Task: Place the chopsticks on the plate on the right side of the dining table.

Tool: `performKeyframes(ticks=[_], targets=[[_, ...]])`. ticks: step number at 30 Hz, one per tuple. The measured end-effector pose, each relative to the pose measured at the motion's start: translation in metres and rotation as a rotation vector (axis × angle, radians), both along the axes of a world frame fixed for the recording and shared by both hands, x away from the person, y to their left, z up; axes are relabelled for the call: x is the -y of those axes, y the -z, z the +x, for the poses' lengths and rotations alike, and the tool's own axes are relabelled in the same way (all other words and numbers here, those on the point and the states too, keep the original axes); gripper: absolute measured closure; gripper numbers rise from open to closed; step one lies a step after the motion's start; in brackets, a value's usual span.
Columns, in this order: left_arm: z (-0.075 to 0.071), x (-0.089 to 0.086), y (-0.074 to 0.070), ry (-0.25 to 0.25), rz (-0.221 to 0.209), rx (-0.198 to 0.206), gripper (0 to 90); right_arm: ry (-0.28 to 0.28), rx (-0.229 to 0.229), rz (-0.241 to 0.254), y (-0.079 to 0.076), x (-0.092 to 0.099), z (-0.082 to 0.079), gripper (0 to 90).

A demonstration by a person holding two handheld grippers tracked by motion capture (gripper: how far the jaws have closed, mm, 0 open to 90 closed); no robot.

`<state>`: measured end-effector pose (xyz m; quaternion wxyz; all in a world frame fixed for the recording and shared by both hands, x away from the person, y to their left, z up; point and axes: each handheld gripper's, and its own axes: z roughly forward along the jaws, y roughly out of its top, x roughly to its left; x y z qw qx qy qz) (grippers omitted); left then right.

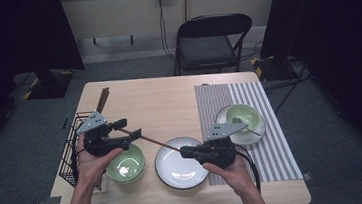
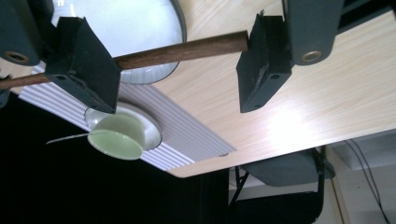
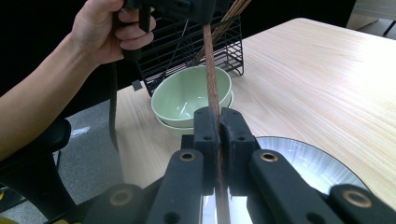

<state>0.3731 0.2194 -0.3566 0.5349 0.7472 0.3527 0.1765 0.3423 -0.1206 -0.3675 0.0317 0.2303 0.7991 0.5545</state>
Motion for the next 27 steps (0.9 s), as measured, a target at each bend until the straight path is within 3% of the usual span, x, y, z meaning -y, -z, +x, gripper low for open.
performKeyframes(ticks=[2,10,13,16,23,27], targets=[[0.000,0.003,0.002,0.006,0.022,-0.001,29.7,0.004,0.003,0.005,-0.001,0.000,0.000,86.2],[0.000,0.002,0.002,0.024,-0.008,-0.001,28.9,0.004,0.006,0.001,-0.002,0.000,0.001,86.2],[-0.001,0.000,-0.001,0.033,-0.043,0.020,27.6,0.019,-0.010,-0.022,0.001,0.000,0.004,86.1],[-0.002,0.000,-0.002,0.061,-0.049,0.027,26.4,0.045,-0.034,-0.056,0.008,-0.001,0.007,86.2],[-0.002,0.017,0.006,0.163,-0.005,0.027,20.1,0.057,-0.027,-0.045,0.003,-0.004,0.010,86.2],[-0.001,0.023,0.011,0.162,0.022,0.053,20.6,0.080,-0.004,-0.032,-0.005,-0.003,0.008,86.2]])
